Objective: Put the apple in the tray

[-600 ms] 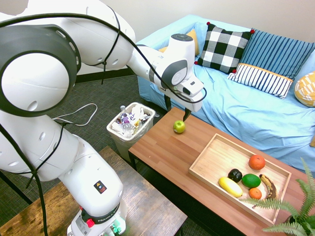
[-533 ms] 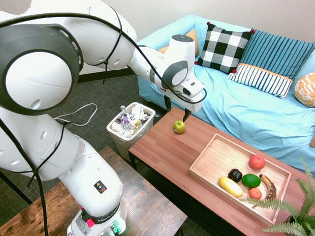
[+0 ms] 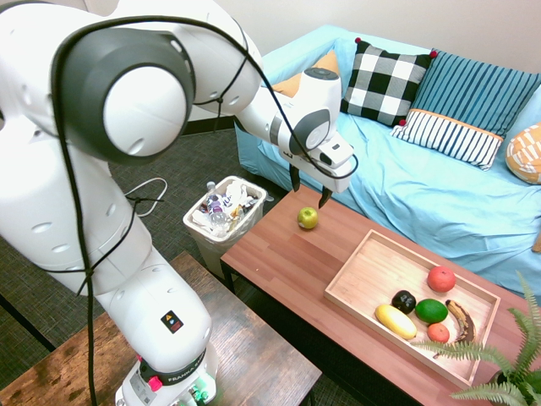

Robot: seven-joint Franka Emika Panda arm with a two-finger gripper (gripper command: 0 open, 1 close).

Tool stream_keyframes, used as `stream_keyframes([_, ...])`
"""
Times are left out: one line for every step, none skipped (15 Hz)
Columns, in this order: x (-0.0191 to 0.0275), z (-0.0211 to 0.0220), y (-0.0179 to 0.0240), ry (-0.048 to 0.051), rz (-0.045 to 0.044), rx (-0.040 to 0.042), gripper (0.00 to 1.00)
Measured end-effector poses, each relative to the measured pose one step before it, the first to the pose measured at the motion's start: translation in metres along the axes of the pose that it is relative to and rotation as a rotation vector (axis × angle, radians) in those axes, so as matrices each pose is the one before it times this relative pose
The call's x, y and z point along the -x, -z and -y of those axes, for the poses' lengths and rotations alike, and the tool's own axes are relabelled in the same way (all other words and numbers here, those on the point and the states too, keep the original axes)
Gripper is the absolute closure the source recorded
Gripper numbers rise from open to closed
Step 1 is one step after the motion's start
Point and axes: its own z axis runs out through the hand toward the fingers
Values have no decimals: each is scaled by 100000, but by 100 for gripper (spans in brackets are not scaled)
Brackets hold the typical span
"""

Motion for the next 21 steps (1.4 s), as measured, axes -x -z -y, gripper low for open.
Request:
stream_keyframes([224, 1439, -1108, 67, 38, 639, 0])
stream_keyframes([357, 1586, -1428, -372, 110, 906, 0])
stream_keyframes([223, 1523, -1554, -837, 475, 1037, 0])
stream_keyframes([-25, 1376, -1673, -1385, 641, 1562, 0])
stream_keyframes([-291, 1272, -1644, -1740, 433, 1588, 0])
stream_keyframes([-494, 1035, -1474, -1437, 416, 1334, 0])
stream_keyframes([-537, 903, -1313, -1103, 313, 976, 0])
stream_keyframes([-459, 670, -1114, -641, 151, 949, 0])
stream_keyframes([-349, 492, -975, -721, -16, 1017, 0])
stream_keyframes([-282, 420, -949, -602, -126, 1073, 0])
stream_keyframes([-263, 410, -1003, -168, -57, 1097, 0])
stream_keyframes([-129, 400, -970, 77, 148, 881, 0])
stream_keyframes([-51, 411, -908, 33, 286, 556, 0])
stream_keyframes([-35, 430, -731, 11, 215, 46, 0])
stream_keyframes([-56, 392, -568, -121, 183, -145, 0])
stream_keyframes([-77, 421, -304, 6, 96, -206, 0])
stream_keyframes([-39, 369, -280, 146, -18, -60, 0])
stream_keyframes([-26, 328, -317, 192, -86, 79, 0])
stream_keyframes([-28, 309, -319, 158, -56, 76, 0])
stream_keyframes([-62, 299, -329, 118, -98, 97, 0])
stream_keyframes([-63, 260, -353, 128, -155, 220, 0])
